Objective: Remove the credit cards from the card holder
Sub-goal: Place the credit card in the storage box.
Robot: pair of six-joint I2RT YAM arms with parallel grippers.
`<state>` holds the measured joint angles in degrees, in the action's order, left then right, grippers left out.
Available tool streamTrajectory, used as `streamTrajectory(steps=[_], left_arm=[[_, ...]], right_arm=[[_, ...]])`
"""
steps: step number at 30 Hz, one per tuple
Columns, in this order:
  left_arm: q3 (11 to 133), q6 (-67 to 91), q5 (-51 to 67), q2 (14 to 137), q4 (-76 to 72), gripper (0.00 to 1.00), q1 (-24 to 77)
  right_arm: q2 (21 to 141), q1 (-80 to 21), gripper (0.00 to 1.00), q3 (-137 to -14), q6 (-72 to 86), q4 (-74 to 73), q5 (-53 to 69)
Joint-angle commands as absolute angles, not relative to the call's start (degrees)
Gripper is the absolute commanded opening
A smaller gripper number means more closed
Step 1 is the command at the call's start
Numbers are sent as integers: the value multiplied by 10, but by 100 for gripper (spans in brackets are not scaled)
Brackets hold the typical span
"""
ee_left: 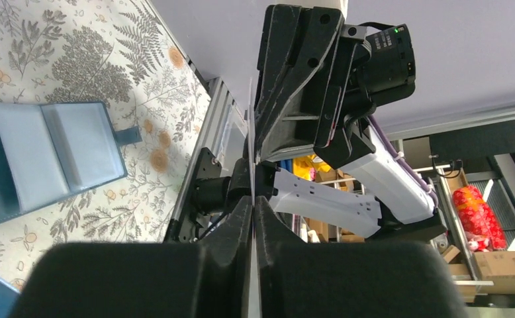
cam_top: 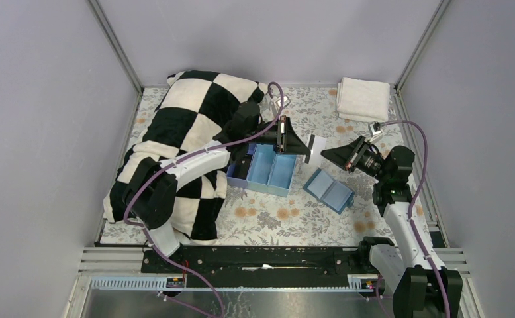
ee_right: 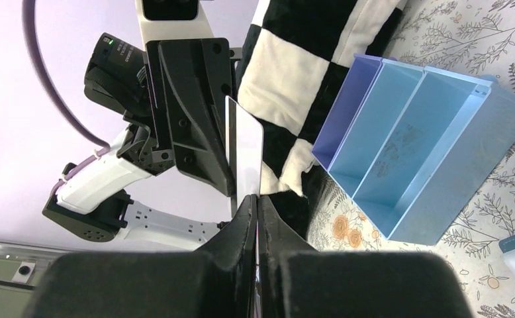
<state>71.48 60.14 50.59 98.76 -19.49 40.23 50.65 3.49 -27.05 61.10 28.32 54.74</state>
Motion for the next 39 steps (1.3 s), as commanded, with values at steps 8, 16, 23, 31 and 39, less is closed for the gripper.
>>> streamTrajectory(steps=[8, 16, 23, 31, 39], left_arm=[[844, 427, 422, 975, 53, 0, 413], [947, 273, 153, 972, 328, 0, 445], [1035, 246, -355, 1053, 561, 0, 569], [1178, 470, -604, 1205, 820, 0, 616], [1205, 504, -612, 1268, 836, 0, 629]], right_arm=[[518, 36, 31, -304, 596, 265, 581], [507, 37, 78, -353, 466, 13, 427], [496, 37, 81, -375, 423, -169, 212], [495, 40, 81, -385, 415, -213, 152], [509, 42, 82, -383, 419, -208, 166]])
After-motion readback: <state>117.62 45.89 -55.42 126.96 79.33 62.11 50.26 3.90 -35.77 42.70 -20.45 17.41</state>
